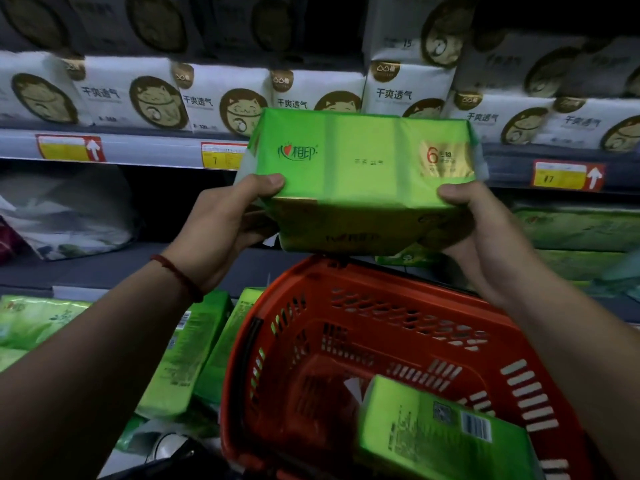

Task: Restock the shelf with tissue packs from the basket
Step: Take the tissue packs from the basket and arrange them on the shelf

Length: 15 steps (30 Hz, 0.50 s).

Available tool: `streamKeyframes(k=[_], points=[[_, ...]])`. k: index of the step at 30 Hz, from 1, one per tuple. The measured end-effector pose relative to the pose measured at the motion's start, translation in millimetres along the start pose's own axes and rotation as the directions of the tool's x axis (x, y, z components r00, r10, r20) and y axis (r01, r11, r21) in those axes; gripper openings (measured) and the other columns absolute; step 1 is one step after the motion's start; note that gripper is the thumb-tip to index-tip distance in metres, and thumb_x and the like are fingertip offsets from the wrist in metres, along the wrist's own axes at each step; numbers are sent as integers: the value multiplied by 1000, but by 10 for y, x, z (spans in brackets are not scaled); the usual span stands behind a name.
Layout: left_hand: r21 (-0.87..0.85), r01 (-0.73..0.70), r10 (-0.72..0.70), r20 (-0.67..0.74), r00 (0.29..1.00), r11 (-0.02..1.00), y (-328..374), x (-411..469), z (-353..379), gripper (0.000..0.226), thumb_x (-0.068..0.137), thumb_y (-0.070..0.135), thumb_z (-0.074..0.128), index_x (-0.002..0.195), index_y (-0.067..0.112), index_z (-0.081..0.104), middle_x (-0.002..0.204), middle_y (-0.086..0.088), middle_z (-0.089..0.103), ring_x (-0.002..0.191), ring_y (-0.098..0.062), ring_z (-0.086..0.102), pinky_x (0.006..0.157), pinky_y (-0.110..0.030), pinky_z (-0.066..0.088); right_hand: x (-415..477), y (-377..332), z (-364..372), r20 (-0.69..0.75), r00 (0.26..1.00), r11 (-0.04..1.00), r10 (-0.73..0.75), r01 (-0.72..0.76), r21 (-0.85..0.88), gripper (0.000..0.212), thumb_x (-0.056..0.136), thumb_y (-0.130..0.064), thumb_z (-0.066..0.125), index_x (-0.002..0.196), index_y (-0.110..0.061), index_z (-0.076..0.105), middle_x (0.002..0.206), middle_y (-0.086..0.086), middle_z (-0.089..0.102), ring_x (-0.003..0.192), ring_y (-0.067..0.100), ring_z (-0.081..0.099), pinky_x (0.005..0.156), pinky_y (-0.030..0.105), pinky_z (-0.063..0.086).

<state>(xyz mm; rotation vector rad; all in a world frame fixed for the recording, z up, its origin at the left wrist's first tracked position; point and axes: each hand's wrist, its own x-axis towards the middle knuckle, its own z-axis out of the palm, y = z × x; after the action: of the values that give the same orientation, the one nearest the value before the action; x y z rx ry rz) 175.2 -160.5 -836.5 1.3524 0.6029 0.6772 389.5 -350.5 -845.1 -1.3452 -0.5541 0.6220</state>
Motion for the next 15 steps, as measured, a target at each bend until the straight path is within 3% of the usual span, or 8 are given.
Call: streamKeyframes(k=[7, 11, 13, 15], points=[[-6, -29, 29, -3, 1000, 1000, -10, -12, -27, 32, 59, 41, 76, 78, 17, 83, 86, -8, 77, 81, -22, 74, 92, -43, 56, -34, 130, -126, 12, 999, 993, -44, 43, 112, 84, 64, -39, 71, 140, -6, 54, 137, 13, 65, 128, 33, 61, 109, 55, 47], [-58, 10, -11, -12, 1000, 998, -160, 28, -16, 40, 66, 33, 77, 96, 6, 77, 96, -13, 77, 88, -25, 73, 91, -41, 57, 5, 264, -87, -4, 1000, 986, 10, -9, 164, 87, 62, -36, 72, 141, -7, 54, 139, 15, 64, 130, 33, 59, 104, 50, 49], [-118, 33, -36, -28, 999, 993, -257, 50, 31, 28, 81, 21, 73, 102, 2, 73, 99, -13, 77, 92, -26, 72, 83, -33, 62, 21, 329, -26, -14, 999, 990, 46, -43, 132, 87, 60, -39, 74, 141, -12, 55, 134, 11, 68, 128, 33, 60, 102, 51, 50], [-88, 51, -58, -85, 995, 995, -318, 75, 66, 23, 90, 25, 69, 102, 6, 72, 101, -13, 77, 96, -27, 71, 80, -30, 62, 22, 336, 50, -57, 995, 997, 76, -74, 38, 99, 56, -56, 84, 144, -22, 53, 132, 0, 69, 126, 30, 62, 108, 56, 47]])
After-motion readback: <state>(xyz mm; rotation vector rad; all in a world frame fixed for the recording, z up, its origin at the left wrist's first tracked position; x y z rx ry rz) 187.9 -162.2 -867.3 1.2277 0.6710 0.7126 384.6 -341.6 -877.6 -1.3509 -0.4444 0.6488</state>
